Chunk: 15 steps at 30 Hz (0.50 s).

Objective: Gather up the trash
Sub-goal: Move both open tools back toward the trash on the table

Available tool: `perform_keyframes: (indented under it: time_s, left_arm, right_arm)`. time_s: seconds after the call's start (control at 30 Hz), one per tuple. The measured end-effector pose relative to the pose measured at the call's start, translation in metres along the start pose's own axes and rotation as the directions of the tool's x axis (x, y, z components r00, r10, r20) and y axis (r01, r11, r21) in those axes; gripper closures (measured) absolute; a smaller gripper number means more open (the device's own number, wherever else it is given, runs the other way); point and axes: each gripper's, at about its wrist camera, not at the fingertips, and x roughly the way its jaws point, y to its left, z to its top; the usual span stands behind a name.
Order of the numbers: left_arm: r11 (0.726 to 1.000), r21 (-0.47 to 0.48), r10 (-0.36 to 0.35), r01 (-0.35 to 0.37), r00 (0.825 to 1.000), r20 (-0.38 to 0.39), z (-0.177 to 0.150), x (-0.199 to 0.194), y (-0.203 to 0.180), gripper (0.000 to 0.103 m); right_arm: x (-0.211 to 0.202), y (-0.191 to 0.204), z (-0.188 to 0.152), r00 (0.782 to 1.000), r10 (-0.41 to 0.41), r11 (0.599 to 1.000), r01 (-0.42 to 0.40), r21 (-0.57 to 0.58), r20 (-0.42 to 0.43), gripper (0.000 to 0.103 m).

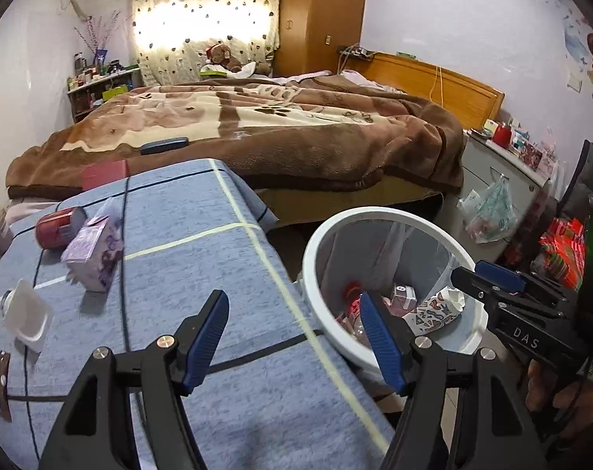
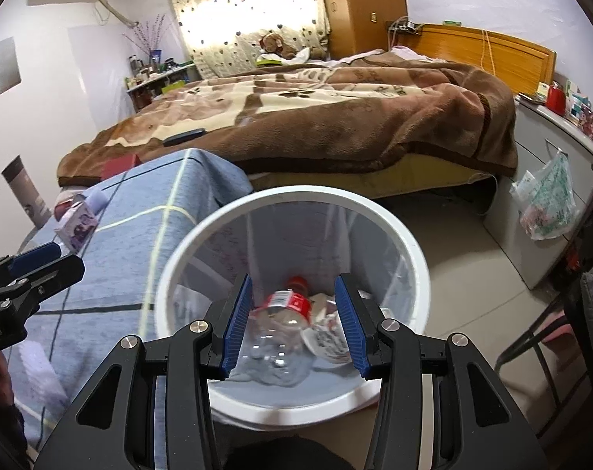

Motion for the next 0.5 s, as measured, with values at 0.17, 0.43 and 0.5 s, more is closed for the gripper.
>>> perform_keyframes:
  time_s: [0.17,0.43,0.5]
  left_arm:
    - [0.999,-0.017,0.038,-0.038,0.999,0.017,-0.009,-0.015,0.018,0.031]
    - [0.992,-0.084,0.101,-0.098,0.994,0.032,-0.026,-0.041,0.064,0.031]
    - [0.987,-0.104,0.125,-0.121,0.992,0.033,-0.034,-0.049,0.078,0.031]
  right_arm:
    - [-0.005,0.020,-0.001,0.999,0.042,0.999,-0.042,-0.025,0.013,0.057]
    - [-0.010,0.058,-0.007,0.992,0.128,0.990,-0.126,-0.070,0.019,0.057]
    - [-0.009,0.068,-0.010,0.988,0.156,0.985,-0.155,-0.080,0.012,0.057]
